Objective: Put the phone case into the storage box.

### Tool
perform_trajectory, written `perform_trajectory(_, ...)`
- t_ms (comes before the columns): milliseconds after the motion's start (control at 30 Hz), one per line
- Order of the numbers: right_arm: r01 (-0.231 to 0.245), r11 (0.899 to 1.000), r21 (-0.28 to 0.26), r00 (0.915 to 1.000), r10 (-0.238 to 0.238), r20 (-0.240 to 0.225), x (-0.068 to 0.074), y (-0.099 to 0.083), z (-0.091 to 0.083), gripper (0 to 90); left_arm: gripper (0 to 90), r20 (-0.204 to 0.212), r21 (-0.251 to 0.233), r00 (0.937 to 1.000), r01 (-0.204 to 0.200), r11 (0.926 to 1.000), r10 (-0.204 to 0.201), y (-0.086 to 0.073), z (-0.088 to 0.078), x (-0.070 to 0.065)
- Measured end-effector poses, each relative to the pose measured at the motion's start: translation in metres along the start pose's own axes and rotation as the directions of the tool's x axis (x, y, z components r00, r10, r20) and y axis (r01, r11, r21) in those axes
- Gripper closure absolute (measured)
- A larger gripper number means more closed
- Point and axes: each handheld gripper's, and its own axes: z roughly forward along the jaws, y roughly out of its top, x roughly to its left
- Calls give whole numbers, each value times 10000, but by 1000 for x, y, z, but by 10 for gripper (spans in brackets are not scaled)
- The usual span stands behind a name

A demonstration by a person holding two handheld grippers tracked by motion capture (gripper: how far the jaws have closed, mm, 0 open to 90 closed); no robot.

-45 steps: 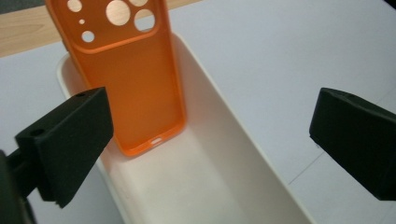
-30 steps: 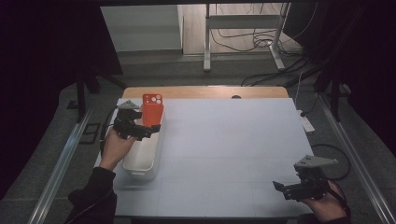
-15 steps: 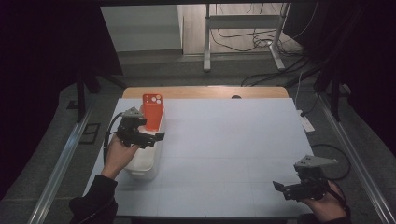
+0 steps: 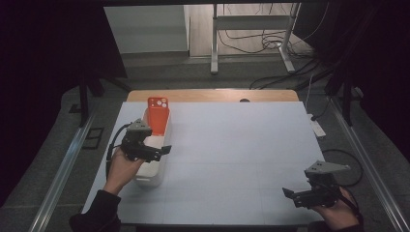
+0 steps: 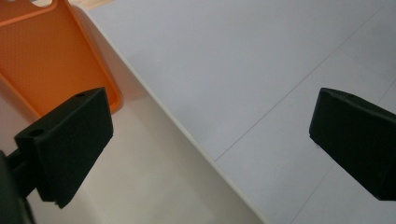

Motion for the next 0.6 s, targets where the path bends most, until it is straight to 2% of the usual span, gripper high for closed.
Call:
perform_trajectory(400, 56, 10000, -18, 10000, -56, 5, 1, 0, 0, 0, 10, -107, -37, 9997, -226, 9997, 225, -14, -11, -16)
perform_trajectory(600, 94, 10000, -5, 10000, -94, 23, 1, 0, 0, 0, 10, -92, -129, 9998, -169, 9998, 168, -22, -19, -21)
